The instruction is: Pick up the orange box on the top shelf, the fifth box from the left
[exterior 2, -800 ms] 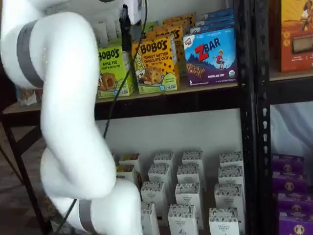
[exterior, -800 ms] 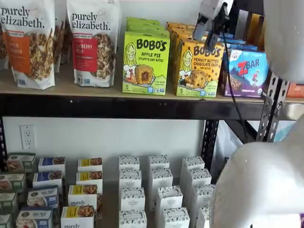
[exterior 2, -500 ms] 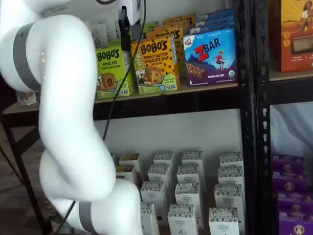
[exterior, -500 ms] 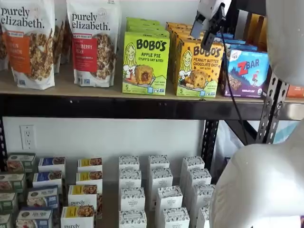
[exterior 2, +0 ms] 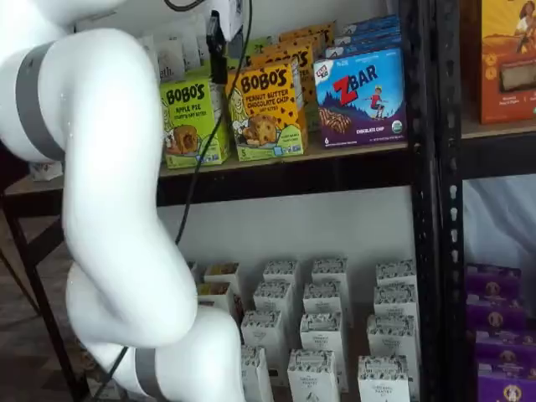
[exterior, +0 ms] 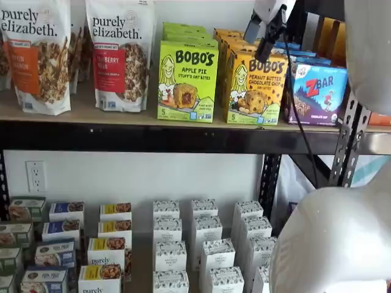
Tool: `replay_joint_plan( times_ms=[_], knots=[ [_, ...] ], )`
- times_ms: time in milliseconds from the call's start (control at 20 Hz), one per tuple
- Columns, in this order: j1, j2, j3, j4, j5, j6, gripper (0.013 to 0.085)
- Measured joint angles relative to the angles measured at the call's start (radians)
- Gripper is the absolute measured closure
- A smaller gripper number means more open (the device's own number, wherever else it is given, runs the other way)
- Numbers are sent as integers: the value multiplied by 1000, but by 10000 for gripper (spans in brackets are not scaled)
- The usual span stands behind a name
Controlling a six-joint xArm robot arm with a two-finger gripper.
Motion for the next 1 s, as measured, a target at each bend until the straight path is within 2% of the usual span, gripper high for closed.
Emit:
replay_joint_plan(
  times_ms=[250,450,650,1000],
  knots=[
    [-20,31,-21,-13,-40,-27,130],
    [-26,82,-74,-35,-25,-38,130],
    [-21,130,-126,-60,0,-39,130],
    [2,158,-142,-92,-6,-28,130]
  ],
)
